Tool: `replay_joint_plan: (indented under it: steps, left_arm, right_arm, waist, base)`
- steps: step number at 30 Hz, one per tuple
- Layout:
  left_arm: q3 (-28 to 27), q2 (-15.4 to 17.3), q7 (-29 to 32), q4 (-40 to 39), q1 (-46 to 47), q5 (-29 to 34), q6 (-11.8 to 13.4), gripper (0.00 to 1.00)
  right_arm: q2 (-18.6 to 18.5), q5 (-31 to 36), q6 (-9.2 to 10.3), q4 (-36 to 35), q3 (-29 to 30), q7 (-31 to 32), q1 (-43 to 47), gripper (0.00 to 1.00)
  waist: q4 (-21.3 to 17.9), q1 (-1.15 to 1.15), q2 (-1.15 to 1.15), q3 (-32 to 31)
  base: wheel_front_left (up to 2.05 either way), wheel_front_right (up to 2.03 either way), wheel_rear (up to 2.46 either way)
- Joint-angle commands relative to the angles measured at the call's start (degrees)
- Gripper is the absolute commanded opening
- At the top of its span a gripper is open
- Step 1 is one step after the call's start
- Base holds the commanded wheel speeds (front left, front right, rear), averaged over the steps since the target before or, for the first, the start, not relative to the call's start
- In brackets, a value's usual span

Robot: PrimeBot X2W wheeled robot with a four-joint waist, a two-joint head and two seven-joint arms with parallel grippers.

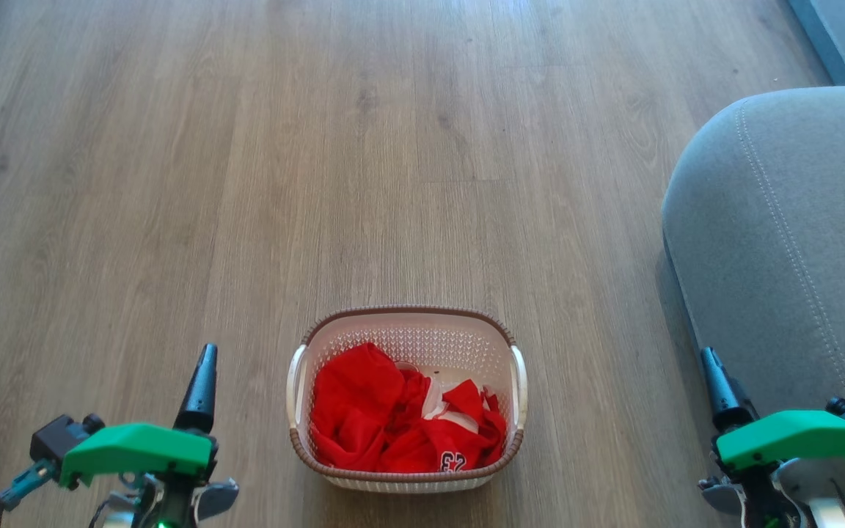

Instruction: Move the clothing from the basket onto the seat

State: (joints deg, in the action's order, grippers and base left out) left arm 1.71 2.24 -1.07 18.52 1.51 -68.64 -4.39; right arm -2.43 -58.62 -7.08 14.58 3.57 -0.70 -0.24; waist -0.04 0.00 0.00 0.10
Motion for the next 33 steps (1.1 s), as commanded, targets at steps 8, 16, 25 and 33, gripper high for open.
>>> replay_joint_plan:
  steps: [8, 16, 25, 33]
  left_arm:
    - [1.0, 0.4, -1.7, -2.7, 3.3, 8.4, 1.0, 1.00]
    - [1.8, 0.4, -3.0, -3.0, 3.4, 14.7, 1.5, 1.00]
    - [2.8, 0.4, -4.5, -3.0, 3.5, 21.3, 2.0, 1.00]
    - [3.6, 0.5, -5.9, -3.1, 3.6, 27.0, 2.5, 1.00]
  right_arm:
    - [-2.9, 8.2, -0.17, -2.9, -2.5, -2.1, -1.2, 1.00]
    - [-4.1, 14.5, -0.20, -3.8, -3.9, -3.4, -1.4, 1.00]
    - [-5.1, 21.2, -0.23, -4.5, -5.4, -4.9, -1.2, 1.00]
    - [-5.5, 27.4, -0.25, -5.2, -6.4, -6.3, -1.1, 1.00]
  waist:
    - [-0.1, 0.00, 0.00, 0.0]
    - [-0.2, 0.00, 0.00, 0.1]
    - [-0.3, 0.00, 0.00, 0.0]
    - [-0.3, 0.00, 0.00, 0.2]
  base:
    - [0.00, 0.00, 0.00]
    - [0.00, 0.00, 0.00]
    - [0.00, 0.00, 0.00]
    - [0.00, 0.00, 0.00]
